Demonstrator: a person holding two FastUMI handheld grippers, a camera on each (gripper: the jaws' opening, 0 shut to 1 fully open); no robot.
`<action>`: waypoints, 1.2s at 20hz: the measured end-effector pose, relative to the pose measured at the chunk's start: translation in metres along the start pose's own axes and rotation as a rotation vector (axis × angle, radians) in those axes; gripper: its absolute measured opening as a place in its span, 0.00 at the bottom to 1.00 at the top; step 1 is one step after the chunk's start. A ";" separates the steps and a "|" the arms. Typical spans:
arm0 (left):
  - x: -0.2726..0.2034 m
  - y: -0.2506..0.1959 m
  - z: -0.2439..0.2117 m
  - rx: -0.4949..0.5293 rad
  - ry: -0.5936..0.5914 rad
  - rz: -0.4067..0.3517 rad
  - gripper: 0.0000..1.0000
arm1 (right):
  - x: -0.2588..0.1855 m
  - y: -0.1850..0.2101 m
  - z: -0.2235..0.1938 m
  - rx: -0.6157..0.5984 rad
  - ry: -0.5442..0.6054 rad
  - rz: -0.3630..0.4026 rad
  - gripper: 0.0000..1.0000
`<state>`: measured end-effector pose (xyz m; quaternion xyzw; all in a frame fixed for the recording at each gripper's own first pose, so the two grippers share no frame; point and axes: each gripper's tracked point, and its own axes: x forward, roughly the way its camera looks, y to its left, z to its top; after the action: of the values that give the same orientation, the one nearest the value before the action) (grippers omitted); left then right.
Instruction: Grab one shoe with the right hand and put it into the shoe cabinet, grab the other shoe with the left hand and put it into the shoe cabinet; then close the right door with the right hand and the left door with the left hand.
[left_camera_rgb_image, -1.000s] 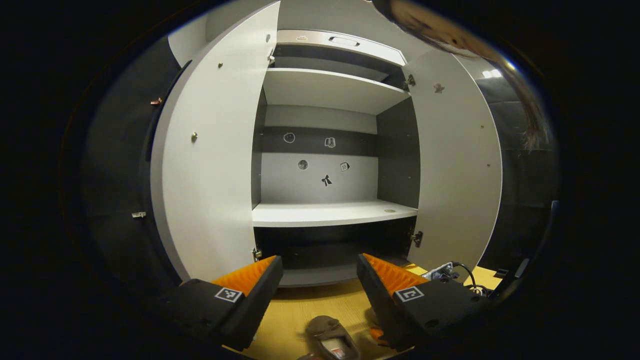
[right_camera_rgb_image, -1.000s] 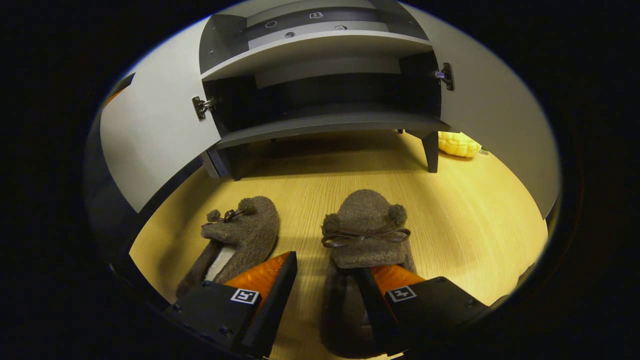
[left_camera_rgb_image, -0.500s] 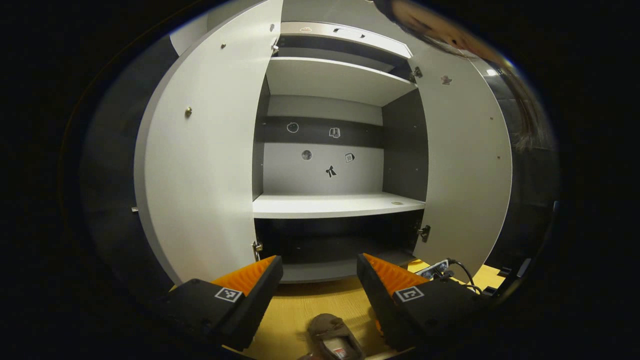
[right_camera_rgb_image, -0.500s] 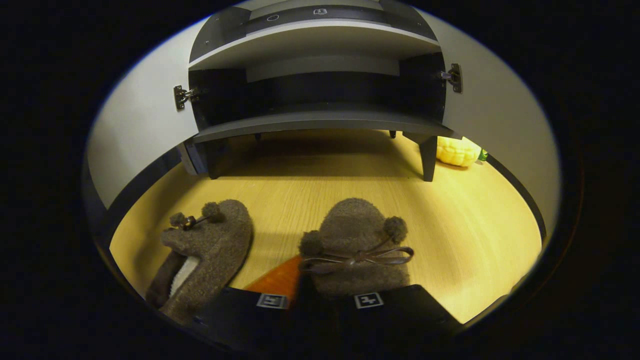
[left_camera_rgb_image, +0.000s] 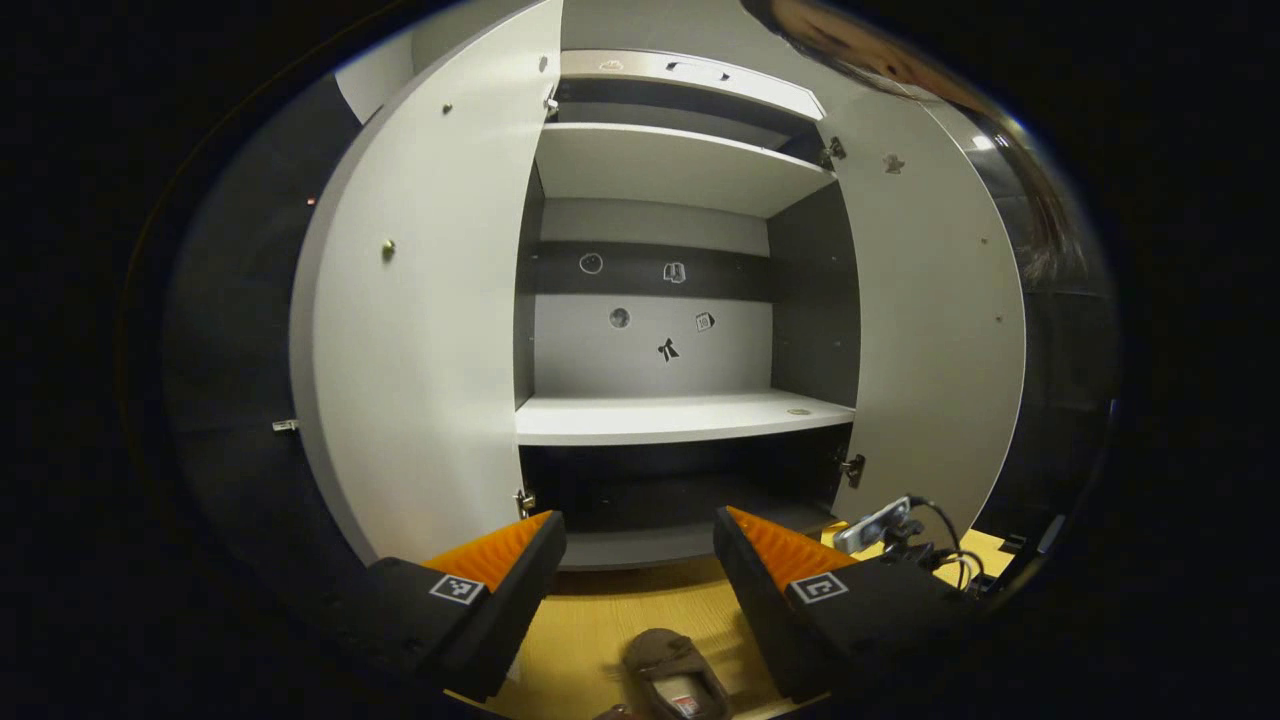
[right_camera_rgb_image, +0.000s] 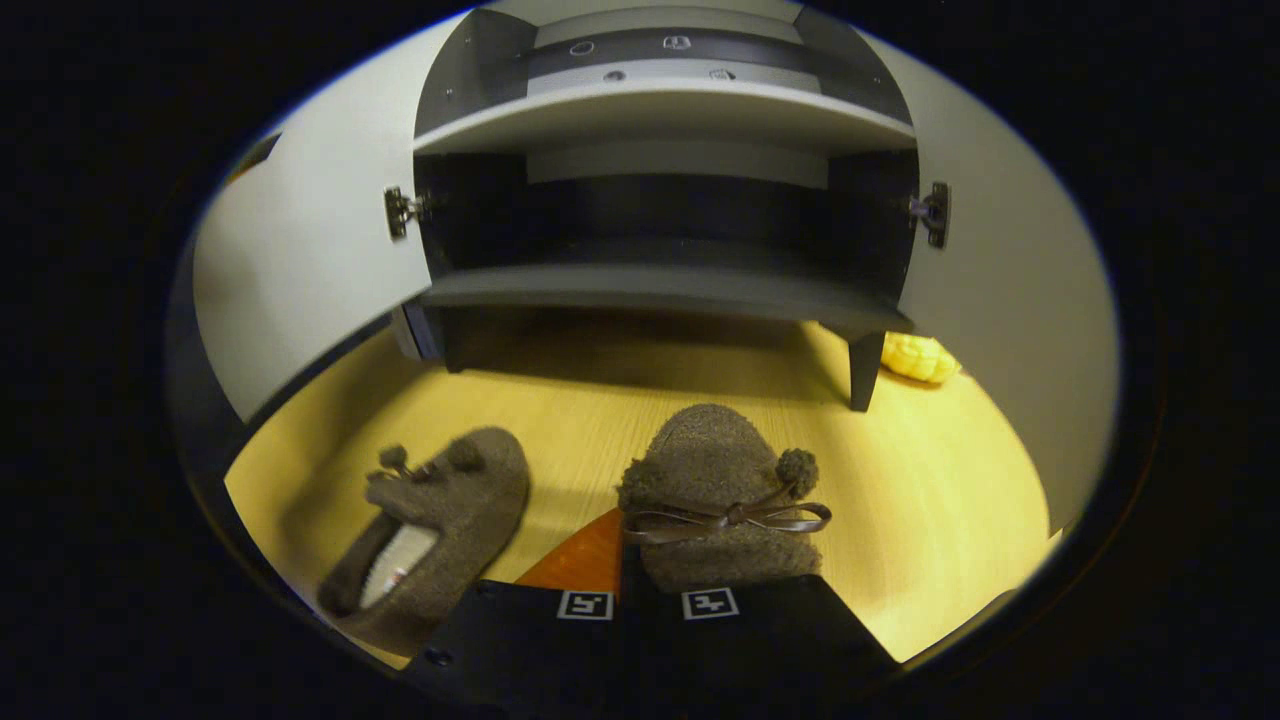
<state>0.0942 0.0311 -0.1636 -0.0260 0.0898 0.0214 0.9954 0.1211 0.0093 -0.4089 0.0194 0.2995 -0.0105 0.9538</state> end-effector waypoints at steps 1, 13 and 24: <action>-0.005 0.001 0.004 0.000 -0.001 0.005 0.95 | -0.008 0.001 0.025 0.006 -0.036 0.007 0.11; -0.060 -0.019 0.024 -0.026 0.009 0.019 0.95 | -0.055 -0.013 0.327 -0.035 -0.451 -0.004 0.10; -0.055 -0.024 0.013 -0.012 0.071 0.088 0.95 | 0.070 -0.060 0.448 -0.005 -0.351 -0.064 0.10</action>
<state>0.0431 0.0061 -0.1398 -0.0286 0.1257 0.0650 0.9895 0.4327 -0.0711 -0.0831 0.0054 0.1289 -0.0434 0.9907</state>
